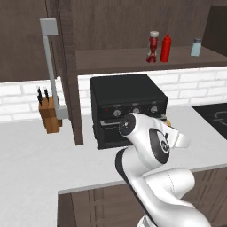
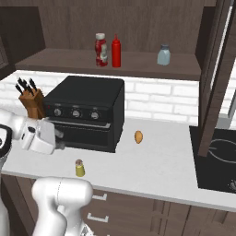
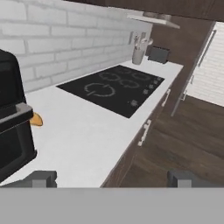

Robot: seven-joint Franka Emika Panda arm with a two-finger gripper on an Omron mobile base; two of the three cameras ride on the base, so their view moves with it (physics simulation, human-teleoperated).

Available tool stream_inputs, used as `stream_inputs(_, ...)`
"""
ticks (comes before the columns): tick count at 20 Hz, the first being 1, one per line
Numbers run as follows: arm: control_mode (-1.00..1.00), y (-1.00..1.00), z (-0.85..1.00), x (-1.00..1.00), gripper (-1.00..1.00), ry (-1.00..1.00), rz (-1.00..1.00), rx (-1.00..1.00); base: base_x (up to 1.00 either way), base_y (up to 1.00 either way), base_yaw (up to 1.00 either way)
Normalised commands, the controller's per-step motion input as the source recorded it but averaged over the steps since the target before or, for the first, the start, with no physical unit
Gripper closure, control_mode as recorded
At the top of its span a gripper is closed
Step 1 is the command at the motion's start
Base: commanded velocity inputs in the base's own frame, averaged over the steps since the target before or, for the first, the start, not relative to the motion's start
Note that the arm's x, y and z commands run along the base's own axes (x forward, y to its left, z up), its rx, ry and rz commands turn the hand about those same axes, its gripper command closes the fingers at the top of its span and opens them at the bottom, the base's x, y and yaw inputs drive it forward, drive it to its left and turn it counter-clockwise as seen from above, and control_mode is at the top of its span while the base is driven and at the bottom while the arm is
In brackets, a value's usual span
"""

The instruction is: Put the shaker and condiment bottle from the counter next to their counterparts in the cabinet.

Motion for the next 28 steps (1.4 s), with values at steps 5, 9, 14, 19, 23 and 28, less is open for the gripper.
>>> stream_inputs(5,-1.00,0.00,-0.57,-0.01,-1.00,-0.14,0.09,-0.06,0.00,0.00,0.00)
stream_inputs(9,-1.00,0.00,-0.39,0.01,-1.00,-0.01,0.18,-0.05,0.00,0.00,0.00)
stream_inputs(14,-1.00,0.00,-0.60,-0.06,-1.00,-0.09,0.04,-0.08,0.00,0.00,0.00)
stream_inputs(19,-1.00,-0.01,-0.73,-0.09,-1.00,-0.23,0.00,-0.10,0.00,0.00,0.00)
stream_inputs(23,-1.00,-0.28,-0.37,0.00,-1.00,-0.15,0.00,-0.01,0.00,0.00,0.00)
stream_inputs(28,-1.00,-0.22,-0.37,0.00,-1.00,-0.09,0.00,0.00,0.00,0.00,0.00)
